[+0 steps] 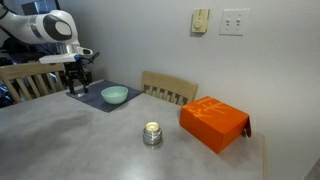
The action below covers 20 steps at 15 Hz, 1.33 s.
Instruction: Pick up the lid and put it on the bottle
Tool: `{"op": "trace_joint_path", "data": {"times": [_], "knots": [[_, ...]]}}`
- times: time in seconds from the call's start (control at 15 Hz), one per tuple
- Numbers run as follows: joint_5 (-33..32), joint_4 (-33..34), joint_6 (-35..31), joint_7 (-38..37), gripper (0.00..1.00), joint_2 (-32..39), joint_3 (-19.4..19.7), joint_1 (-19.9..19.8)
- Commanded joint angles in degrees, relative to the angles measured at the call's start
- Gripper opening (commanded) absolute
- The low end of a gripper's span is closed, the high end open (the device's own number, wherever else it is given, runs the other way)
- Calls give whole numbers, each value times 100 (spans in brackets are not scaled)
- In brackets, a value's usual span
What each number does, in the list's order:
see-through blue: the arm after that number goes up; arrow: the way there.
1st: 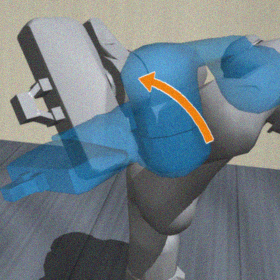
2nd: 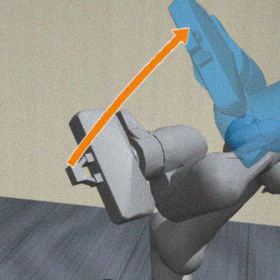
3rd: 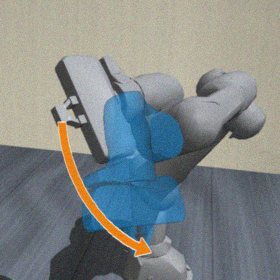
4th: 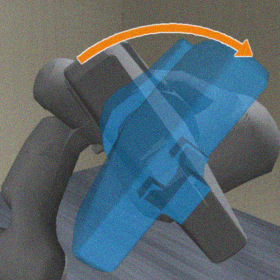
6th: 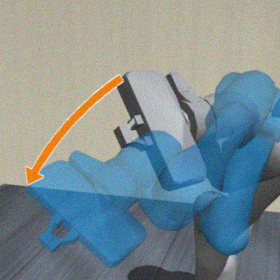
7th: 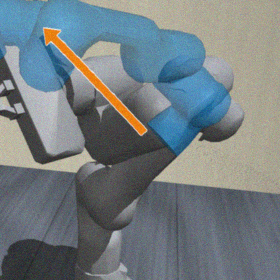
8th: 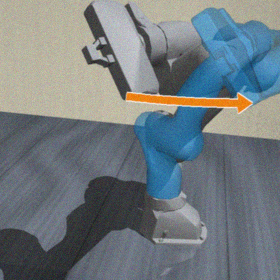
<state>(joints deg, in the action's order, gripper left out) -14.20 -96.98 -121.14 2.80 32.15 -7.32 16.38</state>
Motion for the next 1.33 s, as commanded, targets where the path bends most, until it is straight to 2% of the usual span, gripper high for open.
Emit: {"op": "trace_joint_path", "data": {"times": [0.0,0.47,0.8,1.27], "knots": [[-25,-1129,-198,-180,44,-1134,57,-173],[154,-2128,-54,174,44,-2628,65,-663],[603,-2018,140,717,44,-3069,123,-927],[800,-1784,348,693,44,-3315,304,-1119]]}}
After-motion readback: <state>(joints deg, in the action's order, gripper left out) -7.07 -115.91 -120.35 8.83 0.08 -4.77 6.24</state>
